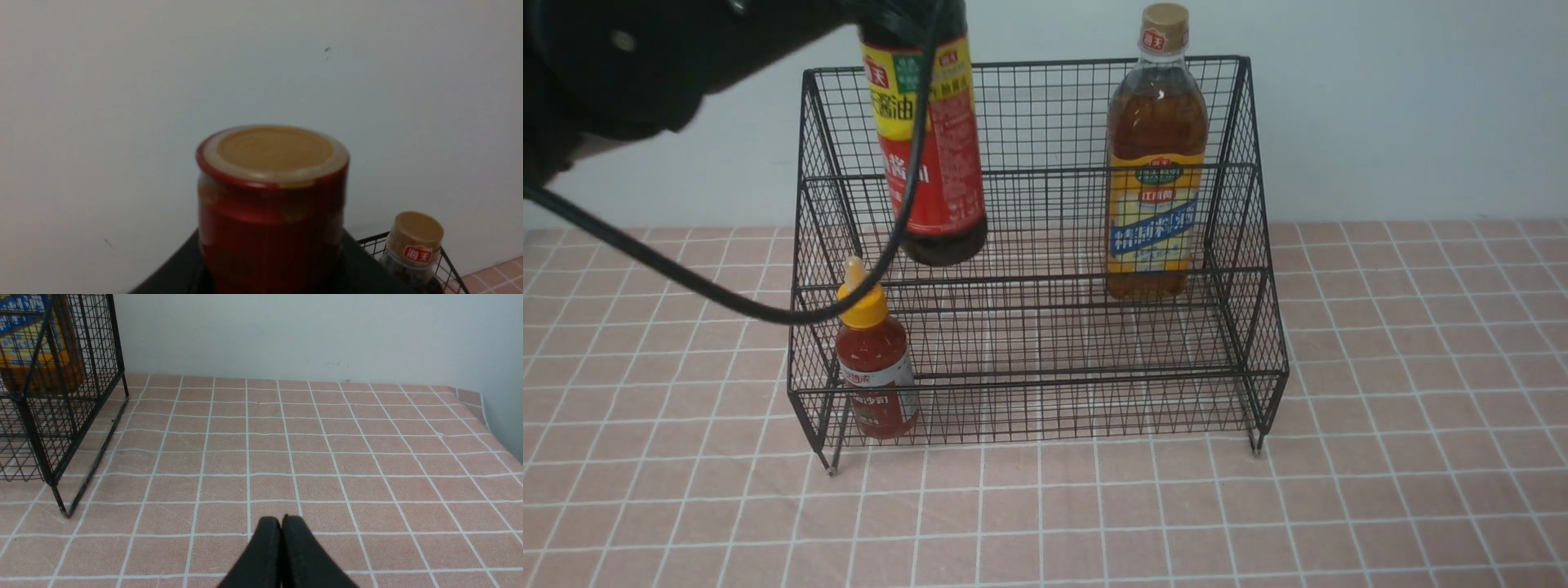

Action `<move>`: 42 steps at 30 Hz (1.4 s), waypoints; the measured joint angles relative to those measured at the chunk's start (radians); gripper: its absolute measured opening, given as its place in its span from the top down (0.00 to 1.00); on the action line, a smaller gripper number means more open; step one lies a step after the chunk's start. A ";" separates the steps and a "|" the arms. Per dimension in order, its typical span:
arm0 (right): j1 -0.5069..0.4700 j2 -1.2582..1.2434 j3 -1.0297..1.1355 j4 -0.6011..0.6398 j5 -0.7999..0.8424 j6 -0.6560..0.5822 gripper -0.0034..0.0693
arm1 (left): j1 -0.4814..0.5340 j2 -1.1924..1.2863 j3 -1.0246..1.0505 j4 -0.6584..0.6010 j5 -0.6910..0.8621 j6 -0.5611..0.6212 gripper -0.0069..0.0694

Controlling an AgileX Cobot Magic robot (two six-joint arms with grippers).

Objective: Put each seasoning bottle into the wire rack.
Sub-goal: Use the left arm to put the condiment bottle back on the shelf

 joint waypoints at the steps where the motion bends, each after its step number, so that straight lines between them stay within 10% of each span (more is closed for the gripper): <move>1: 0.000 0.000 0.000 0.000 0.000 0.000 0.97 | 0.000 0.008 0.000 0.000 -0.001 0.000 0.57; 42: 0.000 0.000 0.000 0.000 0.000 0.000 0.97 | -0.001 0.187 -0.005 0.014 0.278 0.000 0.51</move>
